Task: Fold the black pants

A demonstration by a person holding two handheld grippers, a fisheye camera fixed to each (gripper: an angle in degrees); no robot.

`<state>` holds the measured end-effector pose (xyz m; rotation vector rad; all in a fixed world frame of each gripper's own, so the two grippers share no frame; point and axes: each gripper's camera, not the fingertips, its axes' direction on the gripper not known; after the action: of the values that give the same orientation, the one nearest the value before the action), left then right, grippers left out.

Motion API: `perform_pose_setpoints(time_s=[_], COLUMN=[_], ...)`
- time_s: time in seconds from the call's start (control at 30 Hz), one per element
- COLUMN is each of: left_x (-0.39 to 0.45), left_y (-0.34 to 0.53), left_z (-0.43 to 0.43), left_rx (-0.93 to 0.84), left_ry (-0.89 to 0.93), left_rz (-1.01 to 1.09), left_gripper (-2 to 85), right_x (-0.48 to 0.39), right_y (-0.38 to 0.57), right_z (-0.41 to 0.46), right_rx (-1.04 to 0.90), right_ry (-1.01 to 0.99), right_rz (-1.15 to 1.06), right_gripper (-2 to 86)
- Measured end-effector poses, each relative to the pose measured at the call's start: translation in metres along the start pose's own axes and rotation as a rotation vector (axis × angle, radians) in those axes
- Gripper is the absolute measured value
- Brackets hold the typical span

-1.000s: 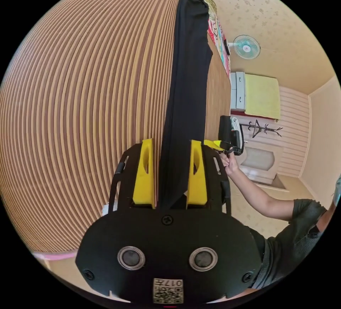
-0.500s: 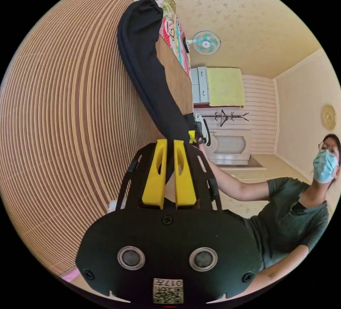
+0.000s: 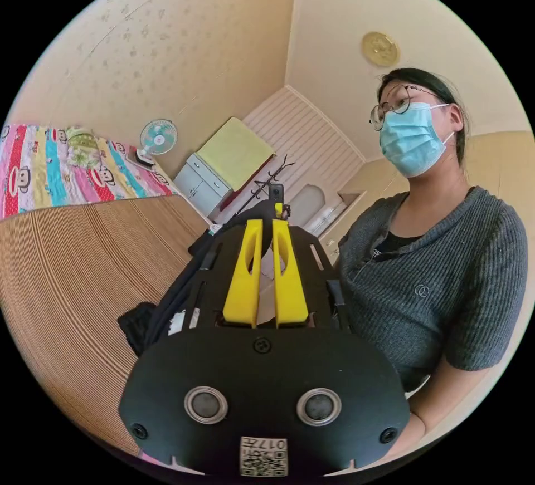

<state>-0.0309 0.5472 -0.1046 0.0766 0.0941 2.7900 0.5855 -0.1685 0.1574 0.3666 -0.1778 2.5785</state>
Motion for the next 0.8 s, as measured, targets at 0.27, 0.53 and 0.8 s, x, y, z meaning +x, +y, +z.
perform_pose_setpoints(time_s=[0.27,0.53,0.8], left_x=[0.0,-0.199,-0.315], left_y=[-0.103,-0.094,0.12], left_z=[0.012,0.064,0.128], left_rx=[0.082,-0.039,-0.404], left_ry=[-0.199,-0.462,-0.538], left_rz=[-0.017,-0.283,-0.632], left_gripper=[3.6,3.5,4.3], right_x=[0.069,0.28,0.33], right_y=[-0.064,0.011,0.275], right_z=[0.003,0.052,0.142], right_rx=[-0.006,-0.114,-0.361], right_ry=[0.25,0.366,0.418], right_rz=[0.097,0.462,0.838], right_gripper=[0.9,1.4,3.5])
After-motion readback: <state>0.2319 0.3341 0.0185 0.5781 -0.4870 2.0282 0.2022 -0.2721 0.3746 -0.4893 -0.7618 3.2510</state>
